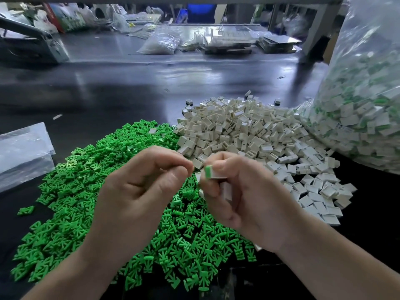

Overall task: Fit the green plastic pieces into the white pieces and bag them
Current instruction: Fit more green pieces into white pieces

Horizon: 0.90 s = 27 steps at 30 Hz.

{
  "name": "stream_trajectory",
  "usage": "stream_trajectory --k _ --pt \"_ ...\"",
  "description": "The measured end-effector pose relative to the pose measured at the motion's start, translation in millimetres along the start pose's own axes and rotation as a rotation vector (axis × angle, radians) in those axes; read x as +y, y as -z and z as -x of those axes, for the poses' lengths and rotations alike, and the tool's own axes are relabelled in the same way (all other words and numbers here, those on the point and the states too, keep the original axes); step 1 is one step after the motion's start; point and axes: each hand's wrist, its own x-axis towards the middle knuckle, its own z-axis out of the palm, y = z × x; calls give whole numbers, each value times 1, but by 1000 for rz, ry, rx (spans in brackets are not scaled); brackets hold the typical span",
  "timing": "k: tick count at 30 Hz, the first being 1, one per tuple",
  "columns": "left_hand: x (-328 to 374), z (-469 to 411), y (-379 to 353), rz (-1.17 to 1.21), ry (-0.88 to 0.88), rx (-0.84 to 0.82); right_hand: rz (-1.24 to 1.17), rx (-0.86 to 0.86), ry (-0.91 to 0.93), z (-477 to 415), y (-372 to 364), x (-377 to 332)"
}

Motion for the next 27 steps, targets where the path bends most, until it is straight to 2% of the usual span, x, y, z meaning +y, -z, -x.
stream_trajectory --k 2,4,6,8,10,12,14,23,27 --pt "-8 -1 2 -65 47 -9 -203 -5 56 -2 9 -5" --pt "-19 -2 2 -322 18 -84 -337 96 91 -4 17 -15" --pt "-27 -4 -2 -589 -38 -220 -276 211 87 -6 23 -19" --pt "-30 -5 -8 -790 -76 -347 -3 296 75 -7 27 -18" --pt "-30 -7 -13 -888 -97 -443 477 356 104 -4 28 -16" --pt "-29 -8 -15 -934 -117 -499 1007 370 176 0 26 -11" --pt "-31 -8 -15 -970 -148 -501 1284 393 231 1 25 -4" --pt "-34 -6 -21 -878 -185 -385 1305 409 121 -3 23 0" --pt "-27 -8 -18 -780 -183 -230 1278 371 123 0 22 -3"
